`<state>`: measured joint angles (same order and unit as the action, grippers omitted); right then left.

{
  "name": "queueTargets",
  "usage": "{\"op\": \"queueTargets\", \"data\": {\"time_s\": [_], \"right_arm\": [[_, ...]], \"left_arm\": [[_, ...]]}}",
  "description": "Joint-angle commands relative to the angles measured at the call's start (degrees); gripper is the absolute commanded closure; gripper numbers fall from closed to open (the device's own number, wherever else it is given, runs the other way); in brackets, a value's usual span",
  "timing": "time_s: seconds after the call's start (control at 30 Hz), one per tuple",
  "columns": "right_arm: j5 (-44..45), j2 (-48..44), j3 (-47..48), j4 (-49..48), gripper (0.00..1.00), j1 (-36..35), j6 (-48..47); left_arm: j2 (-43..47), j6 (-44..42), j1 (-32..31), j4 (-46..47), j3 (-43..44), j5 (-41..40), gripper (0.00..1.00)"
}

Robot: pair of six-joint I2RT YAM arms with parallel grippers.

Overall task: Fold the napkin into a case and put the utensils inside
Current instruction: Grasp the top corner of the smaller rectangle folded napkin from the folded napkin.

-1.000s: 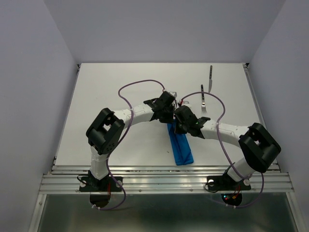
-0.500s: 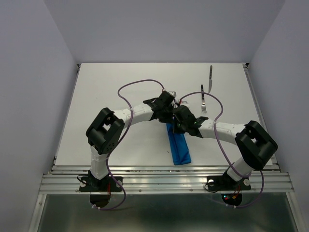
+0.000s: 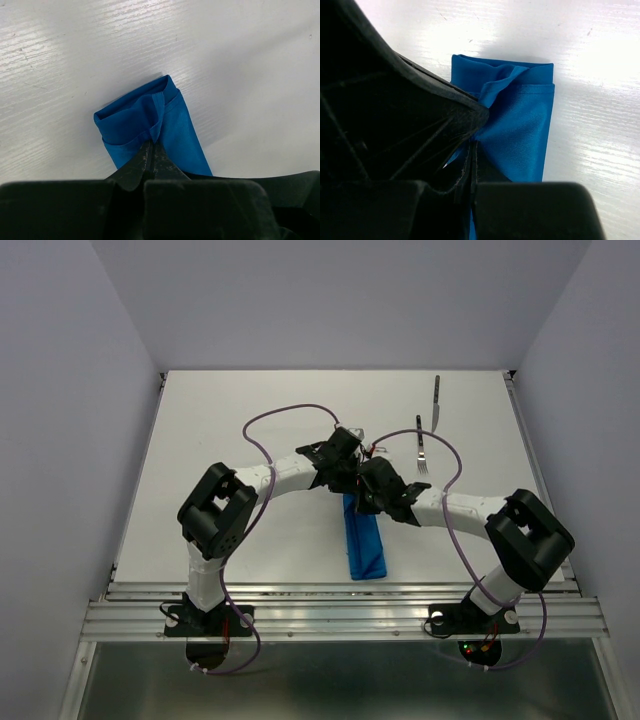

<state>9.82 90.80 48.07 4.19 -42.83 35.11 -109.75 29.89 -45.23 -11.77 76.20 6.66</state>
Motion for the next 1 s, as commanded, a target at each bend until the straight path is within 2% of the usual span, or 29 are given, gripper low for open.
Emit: {"op": "queueTargets", "data": {"time_s": [0.0, 0.13, 0.33, 0.53, 0.6, 0.77, 0.97], "right_arm": [[-0.5, -0.4, -1.4, -8.7, 0.99, -0.6, 1.7], [-0.9, 1.1, -3.9, -13.4, 0.99, -0.6, 3.6], [-1.2, 1.4, -5.2, -15.1, 0.99, -0.6, 4.5], [-1.5, -0.9, -5.1, -13.9, 0.84, -0.6, 4.2], [-1.4, -1.7, -5.2, -13.7, 0.82, -0.6, 4.2], [-0.9, -4.0, -5.7, -12.4, 0.75, -0.6, 4.1], [0.0, -6.8, -6.6, -10.7, 0.72, -0.6, 4.3]], "left_arm": [[1.3, 0.9, -0.7, 1.9, -0.2, 2.0, 1.0], [0.6, 1.7, -0.6, 1.8, -0.1, 2.4, 1.0], [0.2, 2.5, -0.6, 1.8, -0.7, 1.8, 1.0], [-0.5, 2.6, -0.3, 1.5, -0.5, 1.9, 1.0], [-0.6, 2.6, -0.1, 1.4, -0.2, 1.9, 1.0], [-0.6, 2.5, 0.0, 1.1, 0.3, 1.9, 0.87], [-0.3, 2.3, 0.1, 0.8, 0.6, 2.0, 0.8]]}}
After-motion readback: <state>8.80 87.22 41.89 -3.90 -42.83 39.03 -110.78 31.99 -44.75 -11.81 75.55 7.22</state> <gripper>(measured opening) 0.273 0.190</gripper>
